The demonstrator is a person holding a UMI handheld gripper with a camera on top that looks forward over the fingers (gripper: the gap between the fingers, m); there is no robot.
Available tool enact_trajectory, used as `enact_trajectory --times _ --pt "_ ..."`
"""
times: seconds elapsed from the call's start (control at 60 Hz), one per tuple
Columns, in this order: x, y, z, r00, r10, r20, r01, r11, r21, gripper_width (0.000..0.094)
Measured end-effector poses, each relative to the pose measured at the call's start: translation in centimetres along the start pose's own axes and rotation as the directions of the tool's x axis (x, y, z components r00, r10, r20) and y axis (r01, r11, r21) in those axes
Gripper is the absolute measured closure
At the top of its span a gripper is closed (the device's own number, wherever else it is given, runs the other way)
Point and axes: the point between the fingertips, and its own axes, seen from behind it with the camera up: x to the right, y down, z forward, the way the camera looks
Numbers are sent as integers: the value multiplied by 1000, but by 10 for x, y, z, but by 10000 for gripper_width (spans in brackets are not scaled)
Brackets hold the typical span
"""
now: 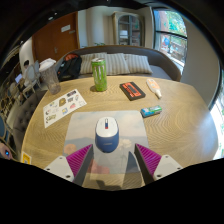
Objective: Arrange mouse
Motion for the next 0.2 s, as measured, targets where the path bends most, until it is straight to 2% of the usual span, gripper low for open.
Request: enact_trajectory --times 0.067,0.2 --pt "13 21 -29 1000 -14 1 14 1000 -23 88" --pt "57 73 -76 999 -12 -53 8 997 -78 93"
